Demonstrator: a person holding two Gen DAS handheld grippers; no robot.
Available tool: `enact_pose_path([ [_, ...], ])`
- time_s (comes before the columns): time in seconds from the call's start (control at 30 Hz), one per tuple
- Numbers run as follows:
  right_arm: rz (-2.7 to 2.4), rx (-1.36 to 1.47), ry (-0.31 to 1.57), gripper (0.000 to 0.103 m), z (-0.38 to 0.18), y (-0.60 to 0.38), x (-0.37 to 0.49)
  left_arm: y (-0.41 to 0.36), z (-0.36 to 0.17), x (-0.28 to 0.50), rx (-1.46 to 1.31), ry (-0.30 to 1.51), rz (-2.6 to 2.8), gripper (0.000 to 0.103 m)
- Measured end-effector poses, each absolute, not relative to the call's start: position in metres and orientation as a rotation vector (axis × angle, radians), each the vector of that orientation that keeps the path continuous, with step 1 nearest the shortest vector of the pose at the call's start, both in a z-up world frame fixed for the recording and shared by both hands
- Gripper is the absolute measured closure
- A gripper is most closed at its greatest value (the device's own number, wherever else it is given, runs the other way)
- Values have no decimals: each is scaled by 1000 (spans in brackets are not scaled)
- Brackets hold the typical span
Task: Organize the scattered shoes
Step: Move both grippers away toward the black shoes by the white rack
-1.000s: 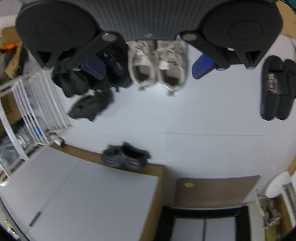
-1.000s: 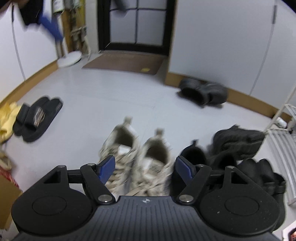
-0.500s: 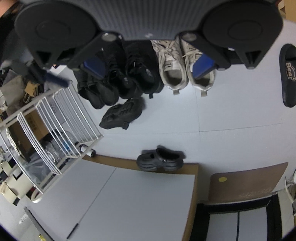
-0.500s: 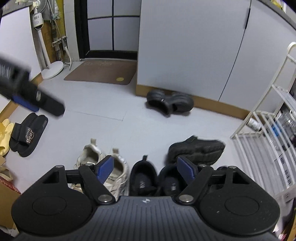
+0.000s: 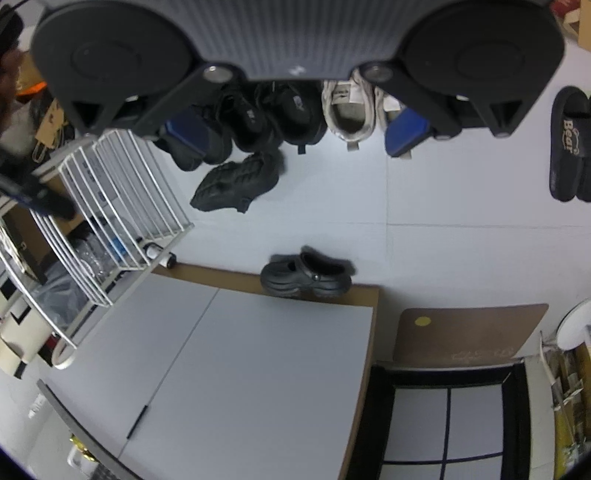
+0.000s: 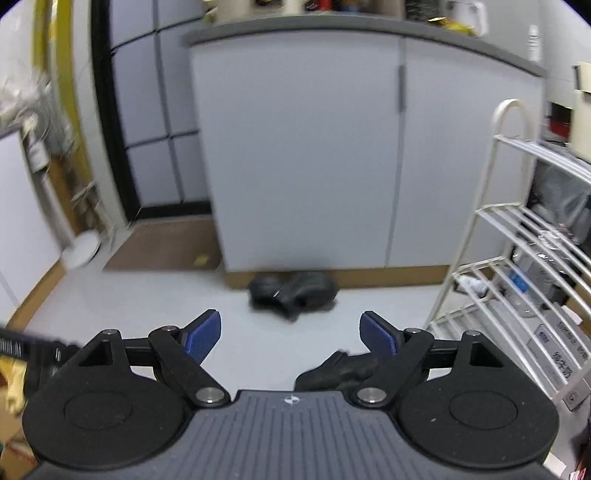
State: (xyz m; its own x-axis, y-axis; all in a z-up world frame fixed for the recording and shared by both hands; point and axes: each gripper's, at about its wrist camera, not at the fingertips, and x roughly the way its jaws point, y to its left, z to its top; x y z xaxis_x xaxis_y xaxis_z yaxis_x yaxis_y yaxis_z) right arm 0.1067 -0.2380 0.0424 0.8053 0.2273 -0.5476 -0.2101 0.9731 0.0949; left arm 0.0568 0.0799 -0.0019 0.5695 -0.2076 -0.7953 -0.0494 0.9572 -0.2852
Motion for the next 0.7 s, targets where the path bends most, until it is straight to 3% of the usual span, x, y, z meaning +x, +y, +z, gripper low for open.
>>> enact_pose_path([
  [0.33,155,57,577,16,54,-286,120,65,-1,62,-288,970,-26,1],
  [0.7,133,151,552,16,78,-314,95,29,48,78,-356,995,78,1],
])
